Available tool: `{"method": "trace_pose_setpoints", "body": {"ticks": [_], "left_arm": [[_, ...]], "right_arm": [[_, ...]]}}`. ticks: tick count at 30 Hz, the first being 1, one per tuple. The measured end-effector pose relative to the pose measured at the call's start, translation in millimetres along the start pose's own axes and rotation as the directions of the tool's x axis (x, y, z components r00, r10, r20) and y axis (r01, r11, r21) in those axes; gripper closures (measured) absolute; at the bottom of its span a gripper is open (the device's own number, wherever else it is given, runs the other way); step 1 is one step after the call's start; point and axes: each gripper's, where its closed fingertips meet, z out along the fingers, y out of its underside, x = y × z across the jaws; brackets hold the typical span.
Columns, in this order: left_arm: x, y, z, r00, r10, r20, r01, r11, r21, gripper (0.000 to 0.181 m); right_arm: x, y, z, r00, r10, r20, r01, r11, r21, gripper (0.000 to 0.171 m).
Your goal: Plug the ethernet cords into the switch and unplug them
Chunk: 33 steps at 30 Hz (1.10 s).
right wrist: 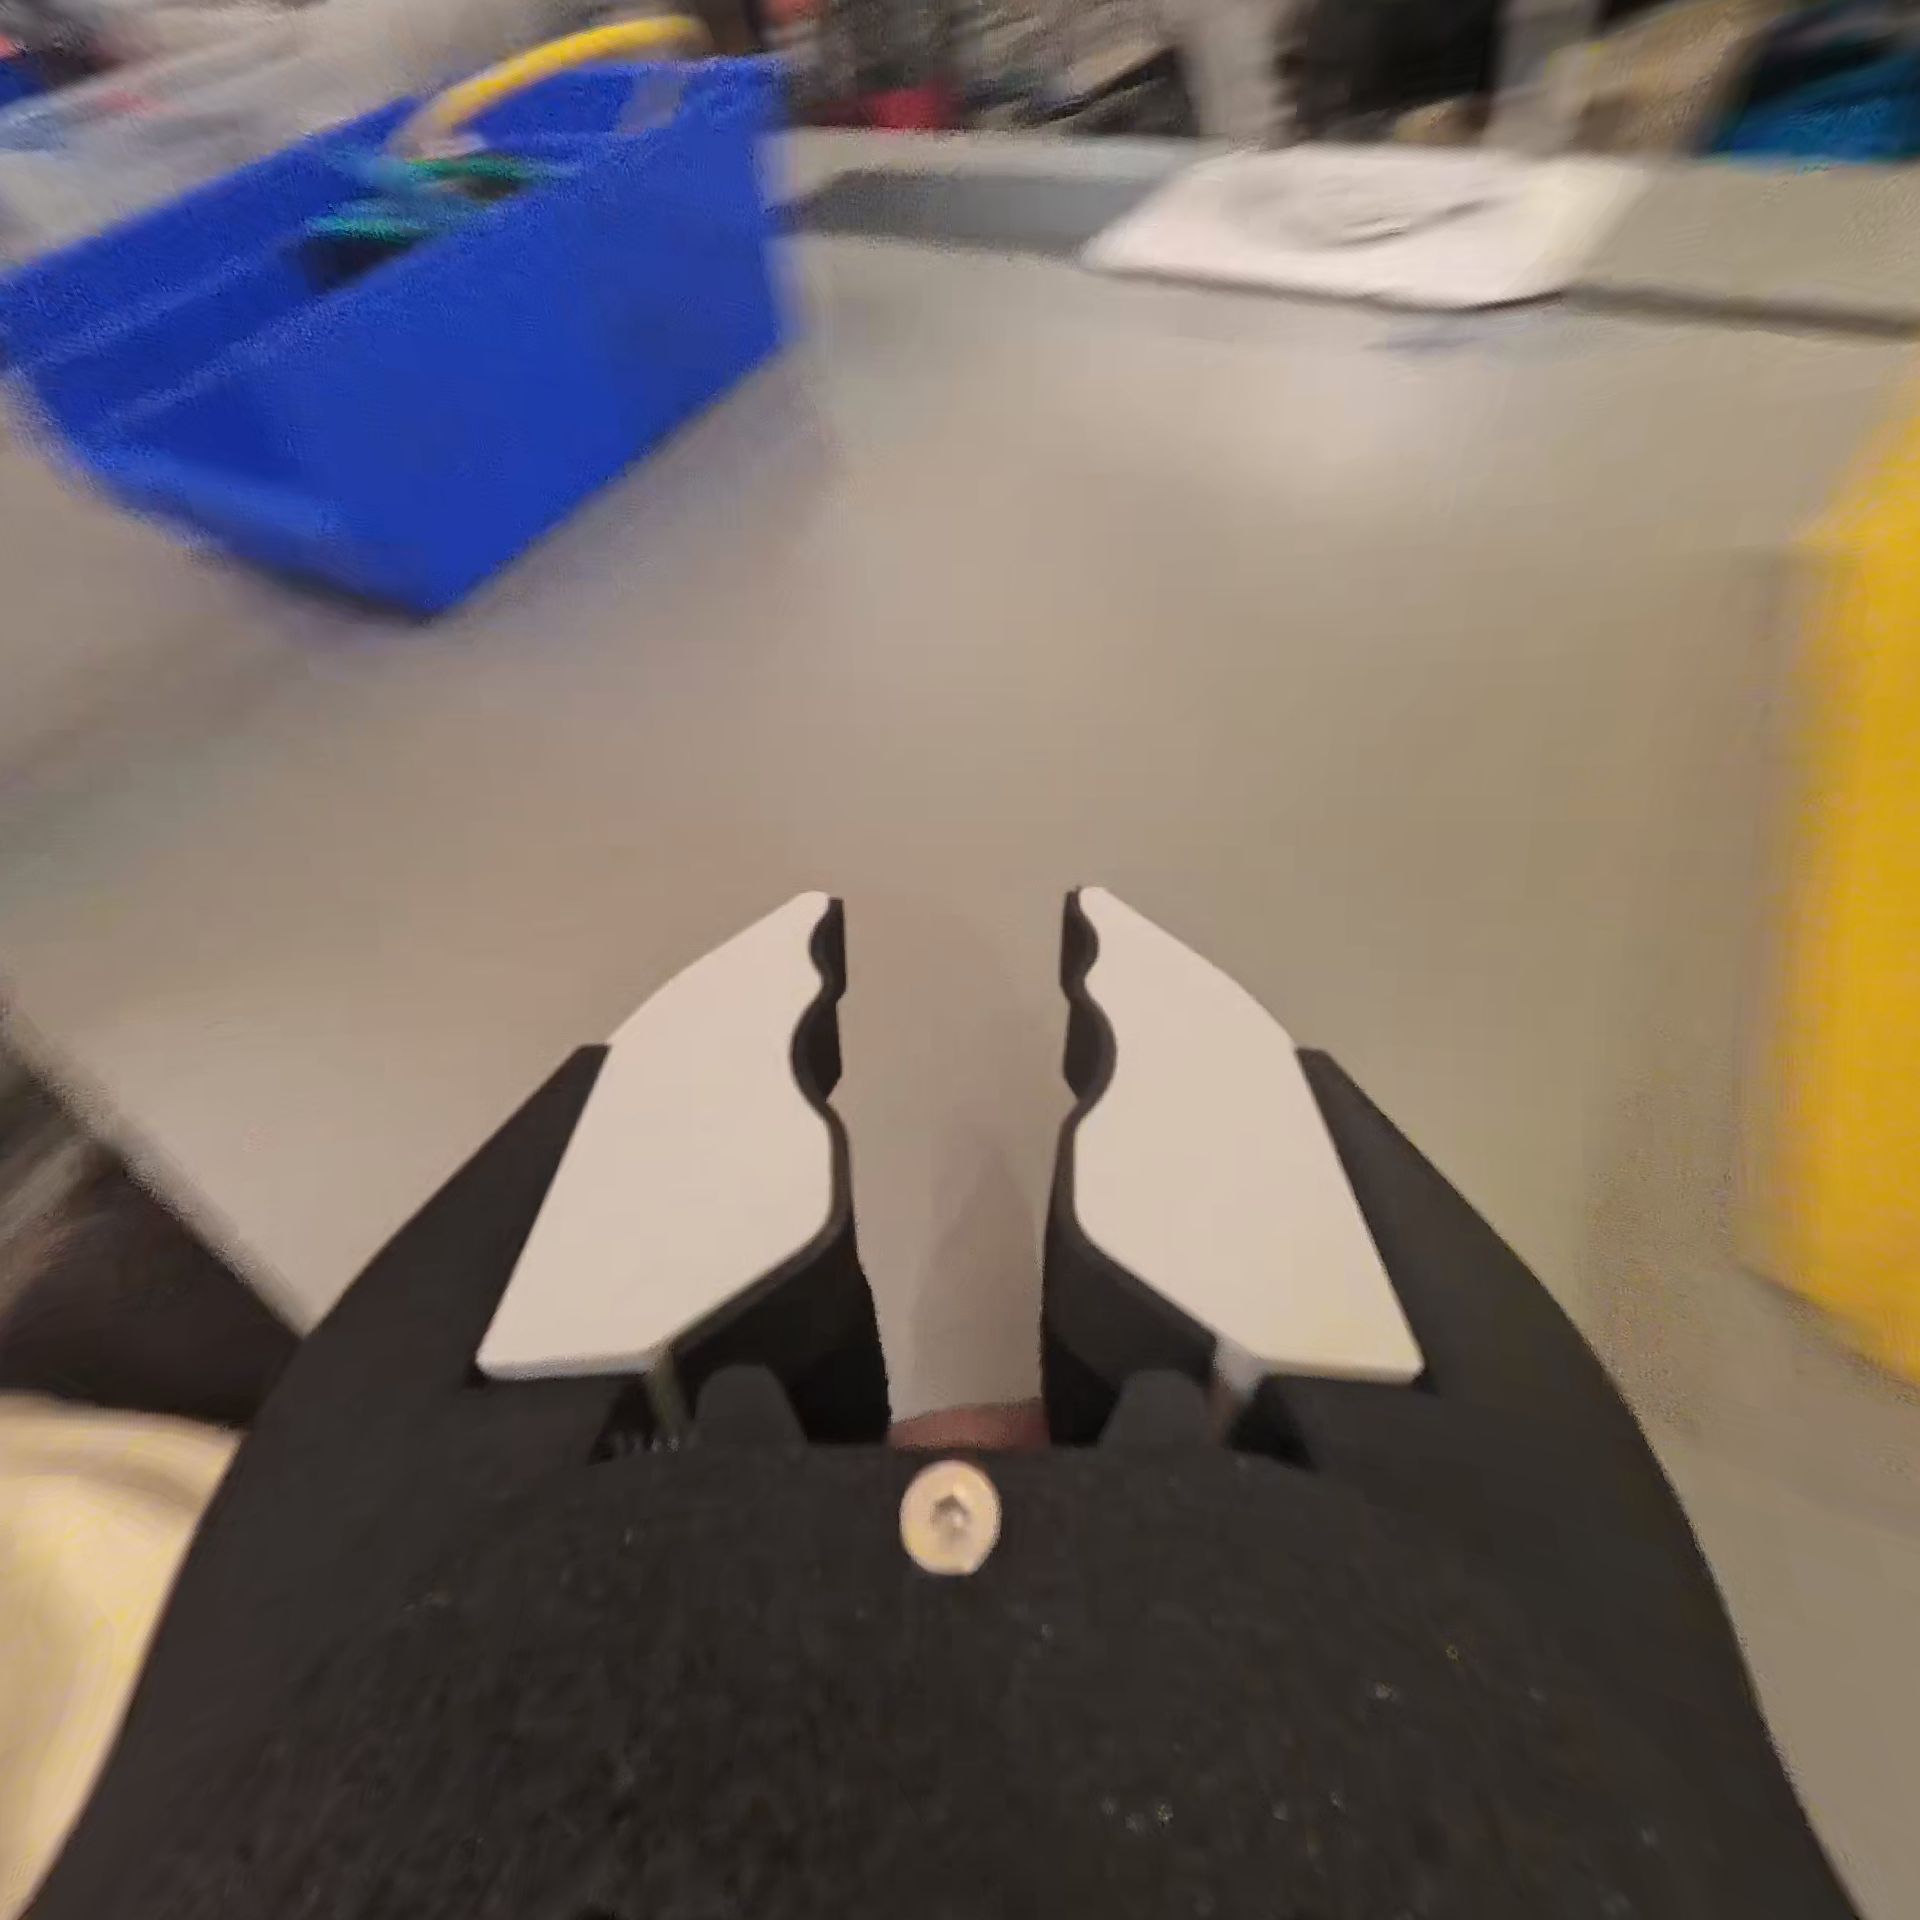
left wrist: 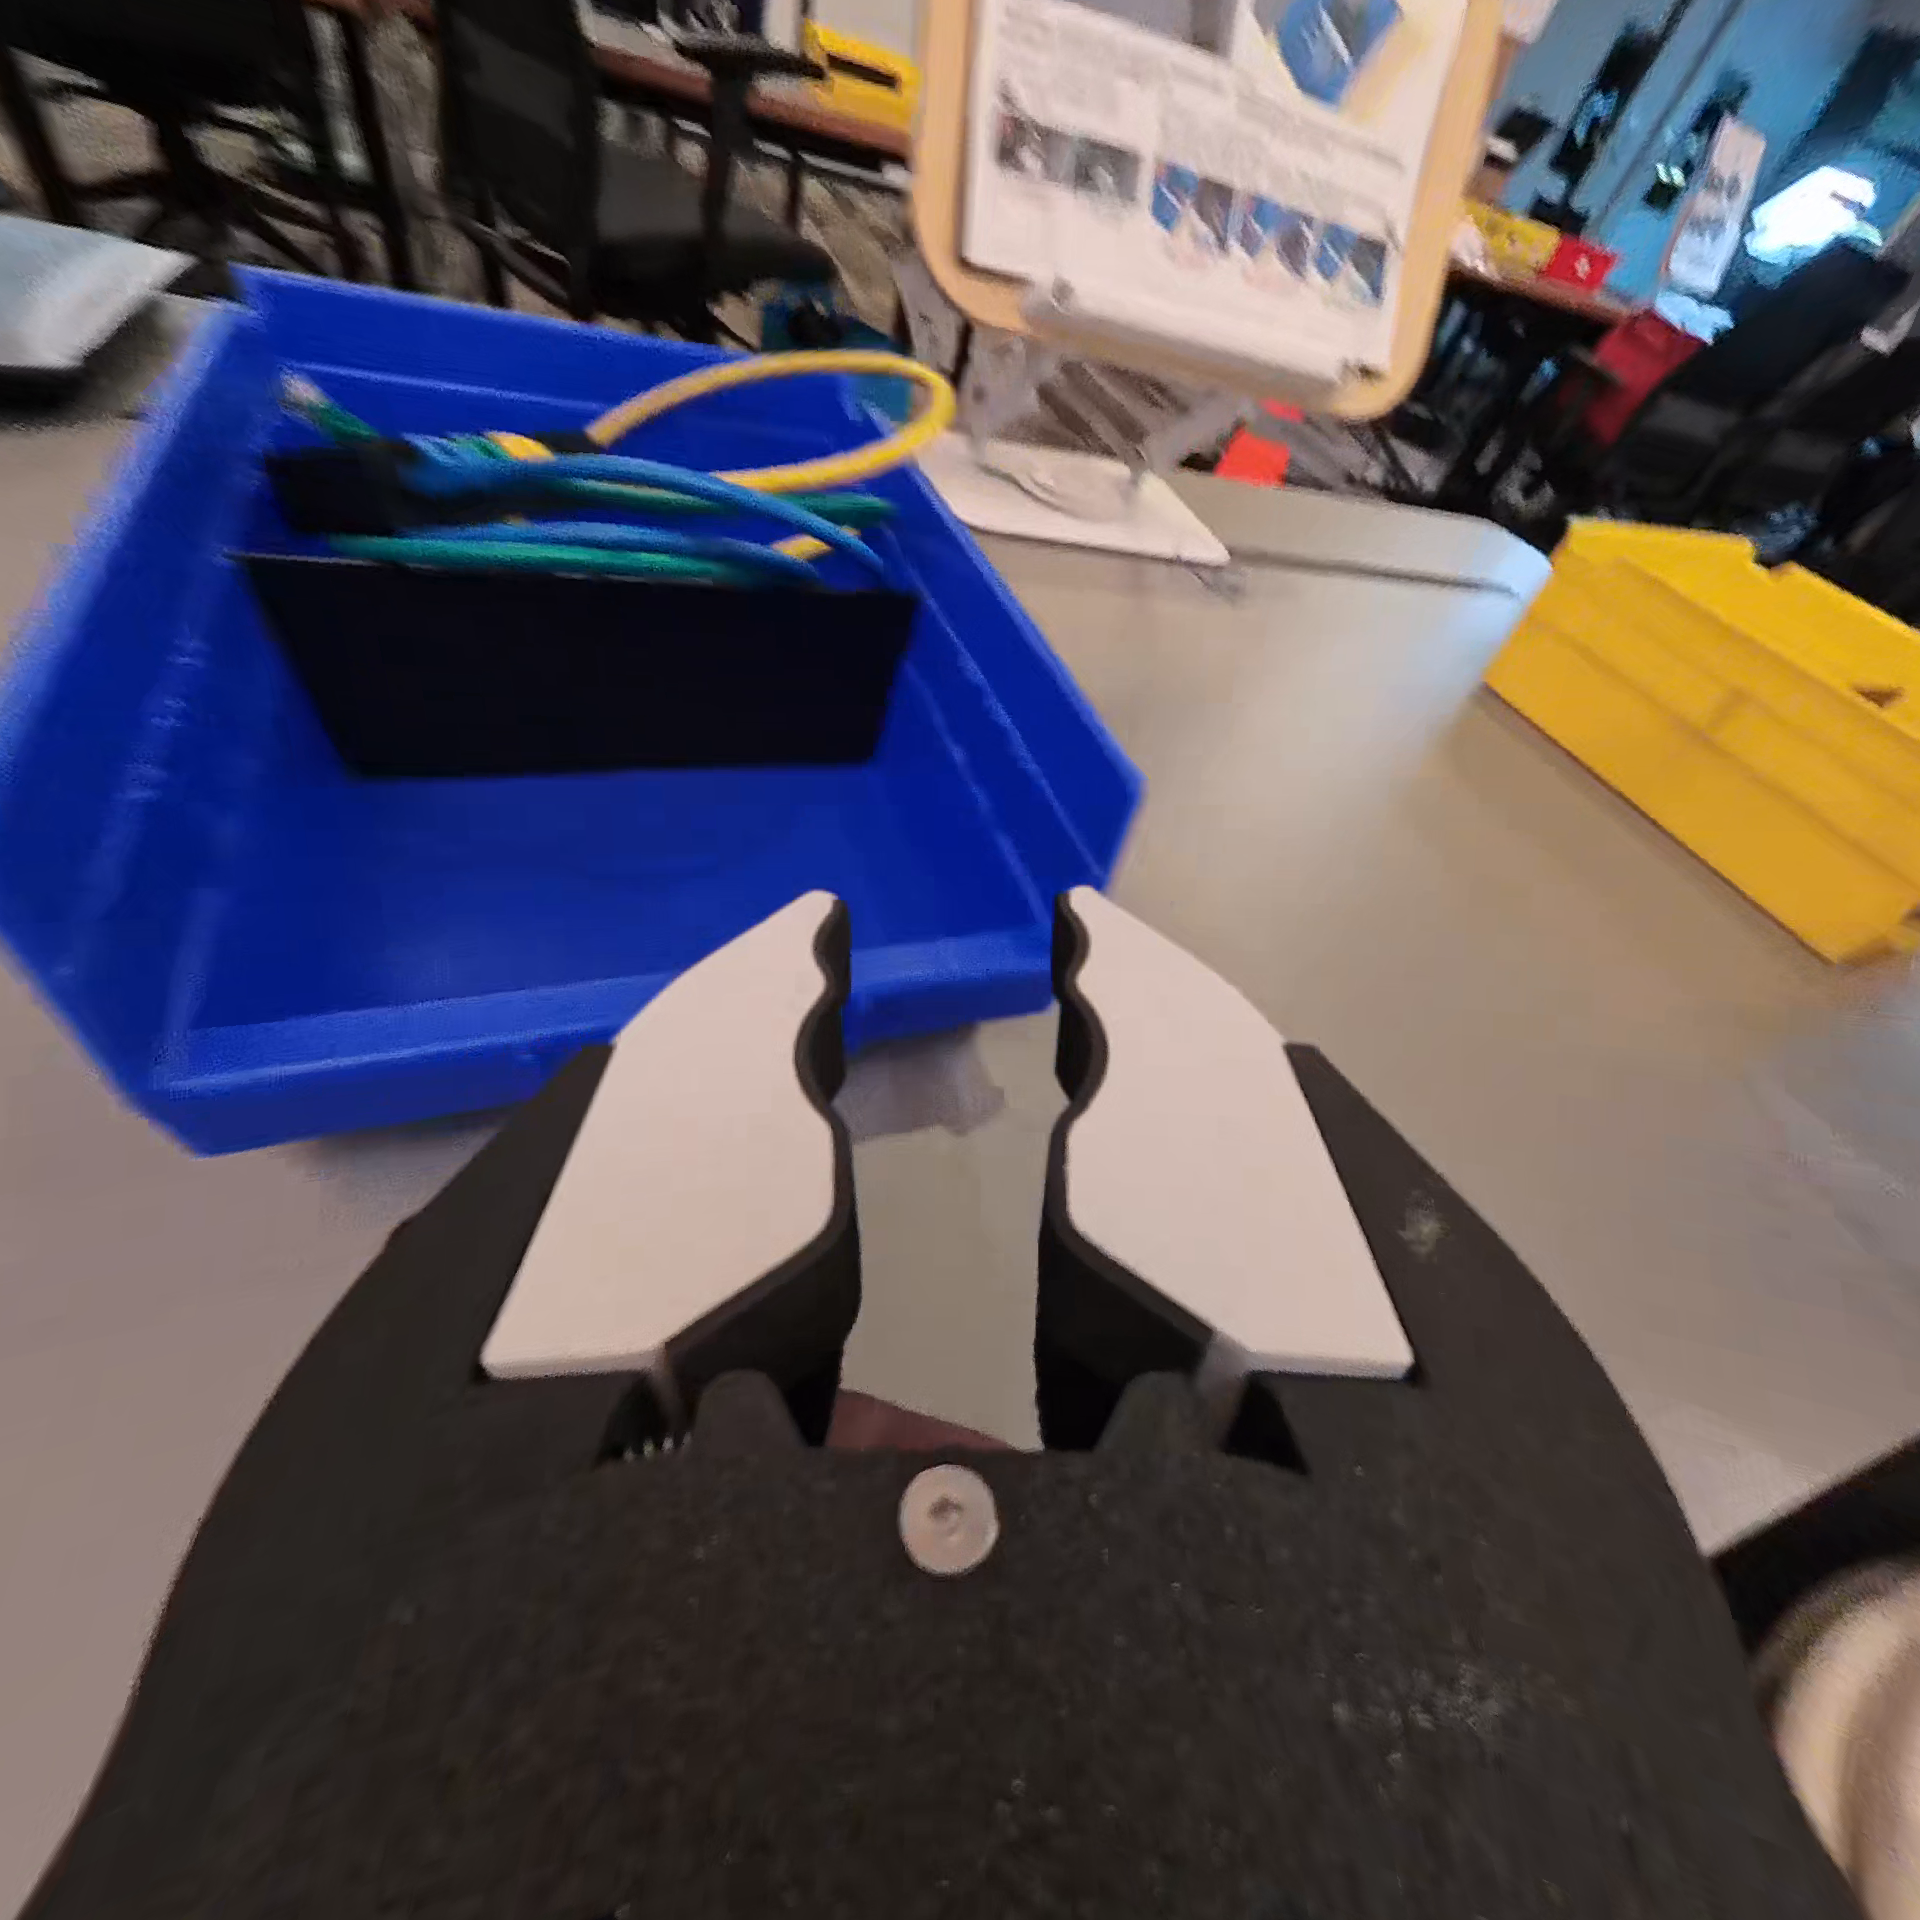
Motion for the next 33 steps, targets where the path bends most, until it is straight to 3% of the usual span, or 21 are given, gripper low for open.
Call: {"method": "trace_pose_setpoints", "body": {"ticks": [2, 5, 7, 11, 21, 28, 33], "left_arm": [[18, 6, 3, 0.998, 0.062, -0.011, -0.062, 0.998, -0.027, 0.145], [21, 10, 7, 0.984, 0.173, 0.032, -0.172, 0.985, -0.034, 0.145], [18, 16, 9, 0.980, 0.192, 0.043, -0.189, 0.980, -0.067, 0.145], [13, 15, 8, 0.989, 0.145, 0.029, -0.143, 0.988, -0.059, 0.145], [16, 26, 15, 0.988, 0.154, 0.010, -0.152, 0.982, -0.114, 0.144], [23, 28, 11, 0.979, 0.201, 0.020, -0.197, 0.973, -0.120, 0.143], [23, 30, -2, 0.985, 0.170, 0.026, -0.166, 0.981, -0.104, 0.143]], "right_arm": [[66, -6, -42, 0.969, 0.060, -0.239, -0.032, 0.992, 0.120, 0.134], [119, -21, -87, 0.910, 0.188, -0.370, -0.095, 0.962, 0.256, 0.132], [136, -15, -85, 0.893, 0.174, -0.415, -0.095, 0.974, 0.205, 0.132], [145, 9, -53, 0.889, 0.105, -0.446, -0.089, 0.994, 0.055, 0.135], [155, -6, -3, 0.896, 0.075, -0.438, -0.070, 0.997, 0.029, 0.144], [167, -4, -22, 0.876, 0.120, -0.467, -0.107, 0.993, 0.054, 0.139], [129, 8, -63, 0.904, 0.103, -0.416, -0.078, 0.994, 0.076, 0.137]]}}
